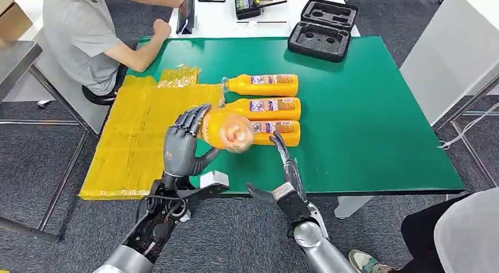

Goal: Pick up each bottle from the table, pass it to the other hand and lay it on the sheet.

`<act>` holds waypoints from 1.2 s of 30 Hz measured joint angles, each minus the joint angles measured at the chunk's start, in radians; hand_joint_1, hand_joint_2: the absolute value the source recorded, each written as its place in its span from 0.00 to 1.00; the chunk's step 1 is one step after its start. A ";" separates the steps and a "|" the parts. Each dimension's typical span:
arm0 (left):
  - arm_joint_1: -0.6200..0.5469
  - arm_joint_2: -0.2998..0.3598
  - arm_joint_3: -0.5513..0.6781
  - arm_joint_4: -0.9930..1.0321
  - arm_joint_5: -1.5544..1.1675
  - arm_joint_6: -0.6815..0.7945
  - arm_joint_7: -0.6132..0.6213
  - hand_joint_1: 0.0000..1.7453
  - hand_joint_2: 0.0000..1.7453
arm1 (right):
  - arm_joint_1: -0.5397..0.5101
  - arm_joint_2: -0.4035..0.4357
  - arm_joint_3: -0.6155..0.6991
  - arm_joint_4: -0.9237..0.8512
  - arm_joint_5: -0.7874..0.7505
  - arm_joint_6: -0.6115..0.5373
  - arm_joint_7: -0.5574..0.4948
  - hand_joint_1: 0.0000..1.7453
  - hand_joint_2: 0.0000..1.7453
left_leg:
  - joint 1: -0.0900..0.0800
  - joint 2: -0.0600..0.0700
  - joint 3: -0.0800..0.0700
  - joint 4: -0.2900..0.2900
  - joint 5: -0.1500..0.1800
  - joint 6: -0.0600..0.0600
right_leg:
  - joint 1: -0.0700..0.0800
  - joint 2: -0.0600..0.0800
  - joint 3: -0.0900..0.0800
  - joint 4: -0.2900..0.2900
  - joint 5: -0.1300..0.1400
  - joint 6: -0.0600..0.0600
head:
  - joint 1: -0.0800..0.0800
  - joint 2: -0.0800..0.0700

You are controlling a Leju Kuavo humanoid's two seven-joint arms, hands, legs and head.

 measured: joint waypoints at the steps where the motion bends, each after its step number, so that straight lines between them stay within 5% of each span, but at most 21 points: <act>1: 0.000 -0.006 0.030 0.005 -0.059 0.000 0.019 1.00 1.00 | 0.000 0.002 -0.001 0.000 0.000 0.005 0.000 0.00 1.00 | 0.000 0.000 0.000 0.000 0.000 0.000 | 0.000 0.000 0.000 0.000 0.000 0.000 | 0.000 0.000; 10: -0.014 -0.030 0.182 0.026 -0.433 0.001 0.260 1.00 1.00 | -0.003 0.006 -0.008 0.000 -0.004 0.015 0.000 0.00 1.00 | 0.000 -0.001 0.000 0.000 0.000 0.001 | 0.000 0.000 0.000 0.000 0.000 0.000 | 0.000 0.000; 24: -0.111 -0.010 0.109 0.197 -0.611 -0.005 0.743 1.00 1.00 | 0.003 0.006 -0.028 -0.012 -0.006 0.026 0.000 0.00 1.00 | 0.000 0.000 0.000 0.000 0.001 0.001 | 0.000 0.000 0.000 0.000 0.000 0.000 | 0.000 0.000; 36: -0.185 0.024 0.000 0.351 -0.616 -0.115 0.834 1.00 1.00 | 0.011 0.006 -0.043 -0.019 -0.020 0.038 0.000 0.00 1.00 | 0.000 -0.001 -0.001 0.000 0.001 0.001 | 0.000 0.000 -0.001 0.000 0.000 0.000 | 0.000 0.000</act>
